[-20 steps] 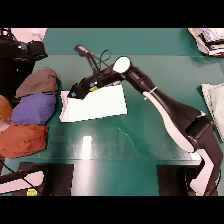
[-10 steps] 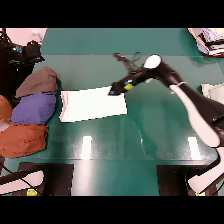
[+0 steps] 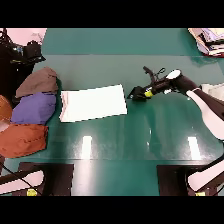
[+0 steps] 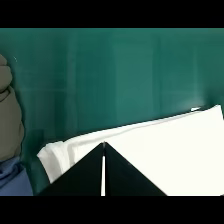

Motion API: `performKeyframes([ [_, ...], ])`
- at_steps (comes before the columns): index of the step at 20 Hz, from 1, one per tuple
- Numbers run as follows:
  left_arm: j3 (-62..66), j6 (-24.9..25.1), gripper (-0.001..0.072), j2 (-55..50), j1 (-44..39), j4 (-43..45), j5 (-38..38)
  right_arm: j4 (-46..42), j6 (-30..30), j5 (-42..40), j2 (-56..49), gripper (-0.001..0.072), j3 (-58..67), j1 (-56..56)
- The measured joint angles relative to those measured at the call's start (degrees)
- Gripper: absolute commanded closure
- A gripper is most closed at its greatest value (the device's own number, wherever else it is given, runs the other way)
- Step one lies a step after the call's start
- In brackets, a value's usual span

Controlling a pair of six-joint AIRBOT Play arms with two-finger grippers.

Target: Fold the shirts.

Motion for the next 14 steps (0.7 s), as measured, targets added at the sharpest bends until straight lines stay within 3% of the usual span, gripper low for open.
performKeyframes([
  [2,0.0,0.0,0.0687,0.0,0.0,-0.09,0.42,1.64,0.02,-0.15,-2.91,0.0163,2.93,2.43],
  [3,0.0,0.0,0.0686,0.0,0.0,-0.15,0.5,2.34,0.2,-0.17,-4.37,0.0226,4.61,3.8],
  [4,0.0,0.0,0.0686,0.0,0.0,-0.22,0.48,2.56,0.24,-0.15,-5.9,0.0395,6.47,5.35],
  [6,0.0,0.0,0.0686,0.0,0.0,-0.22,0.37,1.97,0.44,-0.52,-8.35,0.0633,9.81,7.87],
  [7,0.0,0.0,0.0687,0.0,0.0,-0.31,0.24,2.1,0.44,-0.72,-9.11,0.07,11.21,8.87],
  [14,0.0,0.33,0.0687,0.0,-3.28,-2.69,-0.87,2.27,-0.17,1.57,-7.02,0.07,17.46,6.27],
])
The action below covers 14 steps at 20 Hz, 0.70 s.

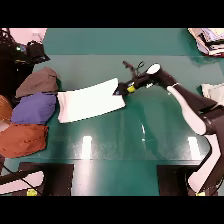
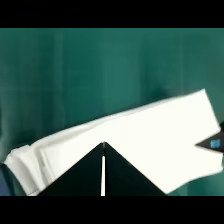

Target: Fold the shirts.

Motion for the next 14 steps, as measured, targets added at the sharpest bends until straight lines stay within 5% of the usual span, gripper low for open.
performKeyframes([
  [14,0.0,1.14,0.0687,-0.02,-25.46,-0.57,14.4,-19.65,4.61,3.58,22.01,0.07,0.87,-49.64],
])
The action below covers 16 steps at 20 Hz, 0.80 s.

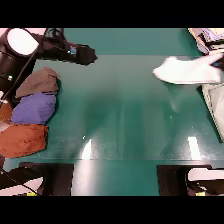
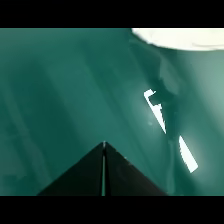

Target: Fold the shirts.

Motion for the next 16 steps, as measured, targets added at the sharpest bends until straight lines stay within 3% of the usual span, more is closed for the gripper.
performKeyframes([
  [6,0.0,0.0,0.0686,0.0,-2.82,0.04,3.56,-0.61,0.15,-1.38,0.83,0.0701,0.26,-14.01],
  [16,0.0,-0.02,0.0687,-0.02,-3.21,0.46,4.13,4.22,-0.57,3.69,1.92,0.0701,11.23,-18.62],
])
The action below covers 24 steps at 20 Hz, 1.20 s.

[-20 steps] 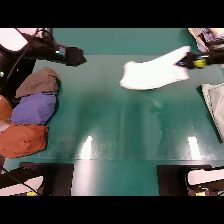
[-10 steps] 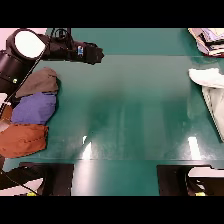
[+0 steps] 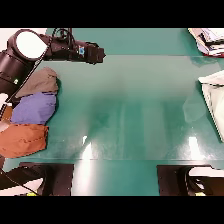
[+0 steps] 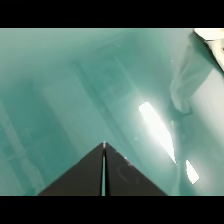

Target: Fold the shirts.

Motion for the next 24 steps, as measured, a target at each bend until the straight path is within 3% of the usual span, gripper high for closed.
performKeyframes([
  [7,0.0,0.07,0.0686,0.0,0.0,1.03,0.02,-8.39,0.17,5.07,6.67,0.0696,-9.6,-6.27],
  [8,0.0,0.37,0.0686,0.0,0.0,1.07,0.0,-10.82,0.2,5.81,7.8,0.065,-12.0,-7.3],
  [10,0.0,0.87,0.0686,0.0,0.0,1.16,0.02,-15.47,0.33,6.91,9.97,0.0436,-16.68,-9.29],
  [13,0.0,1.22,0.0686,0.0,0.0,1.29,0.02,-21.0,1.05,7.93,12.92,0.0263,-23.02,-12.44],
  [14,0.0,1.33,0.0686,0.0,0.0,1.29,0.02,-22.14,1.16,8.04,13.79,0.0237,-24.74,-13.53],
  [18,0.0,1.44,0.0686,0.0,0.0,1.31,0.0,-21.03,1.46,7.89,15.76,0.0239,-27.58,-15.5],
  [24,0.0,1.51,0.0686,0.0,0.0,1.29,-0.85,-6.84,1.55,6.67,16.44,0.024,-22.95,-4.24],
])
